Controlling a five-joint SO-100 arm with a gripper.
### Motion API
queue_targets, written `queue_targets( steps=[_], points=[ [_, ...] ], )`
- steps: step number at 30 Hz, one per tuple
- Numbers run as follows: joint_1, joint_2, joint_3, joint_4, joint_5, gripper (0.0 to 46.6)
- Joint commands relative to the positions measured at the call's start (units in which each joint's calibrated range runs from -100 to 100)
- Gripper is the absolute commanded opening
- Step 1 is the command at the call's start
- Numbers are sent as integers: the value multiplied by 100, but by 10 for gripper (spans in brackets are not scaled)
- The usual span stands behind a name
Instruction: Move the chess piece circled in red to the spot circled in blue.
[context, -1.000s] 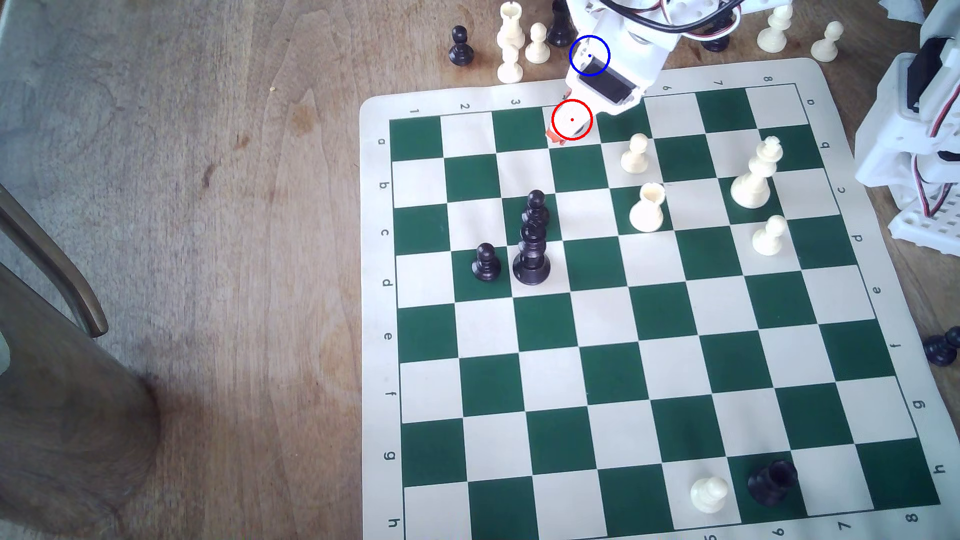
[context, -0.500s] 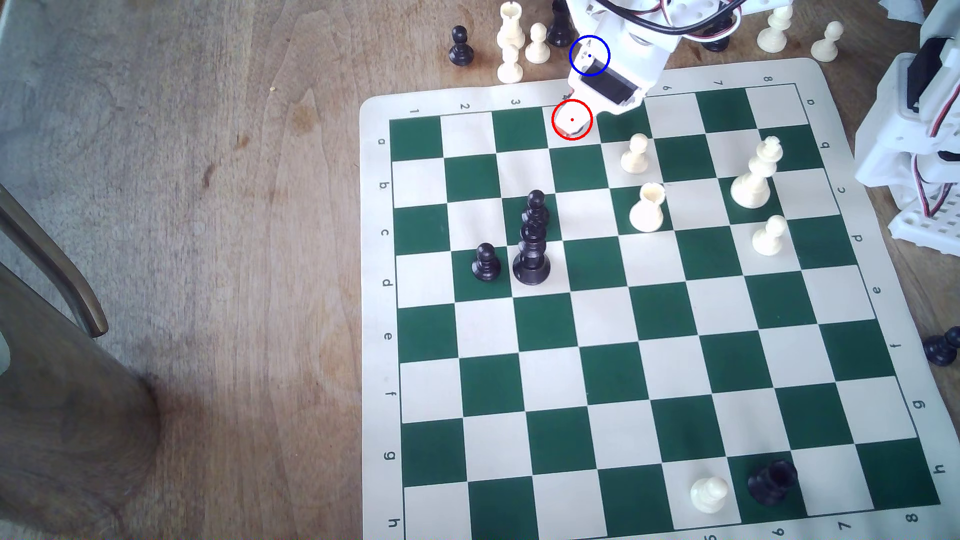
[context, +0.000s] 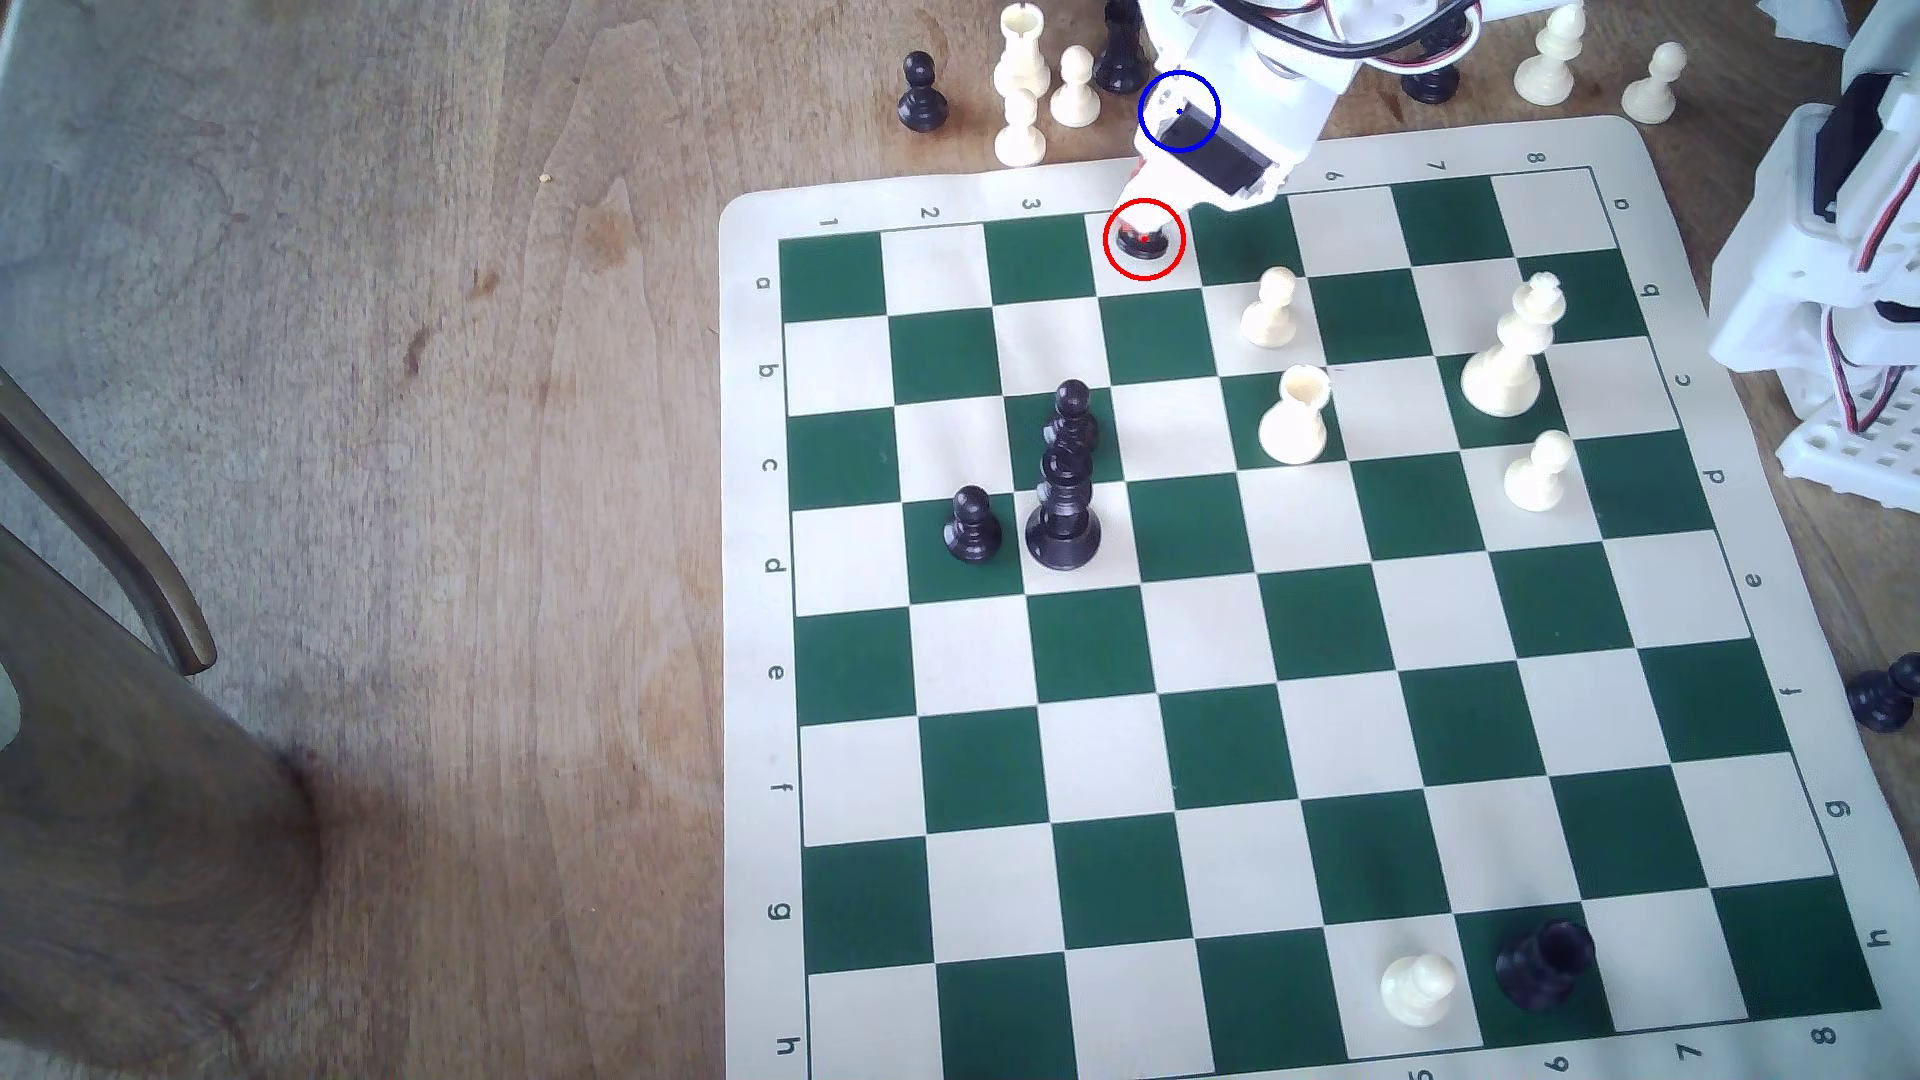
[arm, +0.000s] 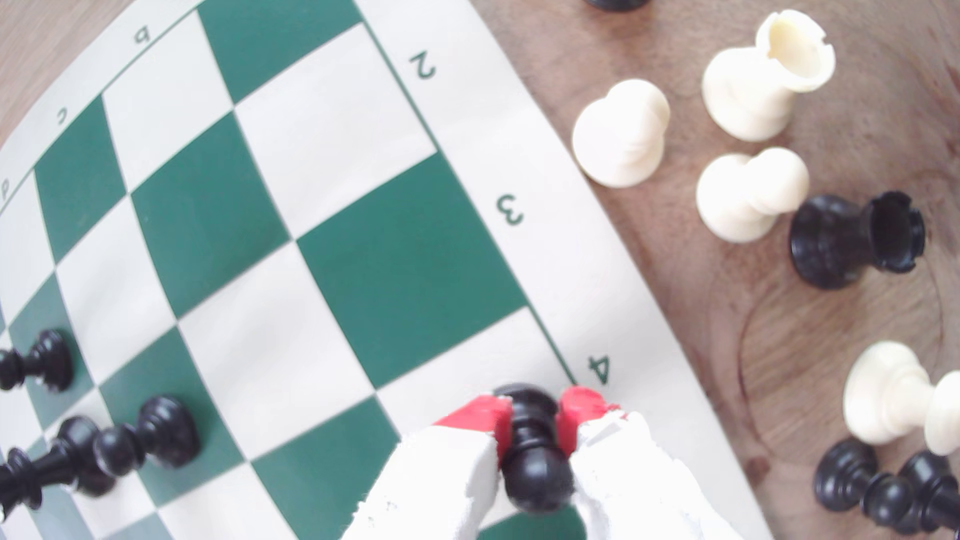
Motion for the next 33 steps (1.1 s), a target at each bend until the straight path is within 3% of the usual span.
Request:
queue_targets(
  steps=[1, 10, 19, 29, 33],
  points=[
    [-62, -120, -10, -68, 15, 38],
    [-124, -341, 8, 55, -15, 28],
    [-132, -1495, -255, 727, -34, 28],
    [1002, -1334, -482, 686, 444, 27],
    [1229, -706, -727, 563, 498, 27]
  ],
)
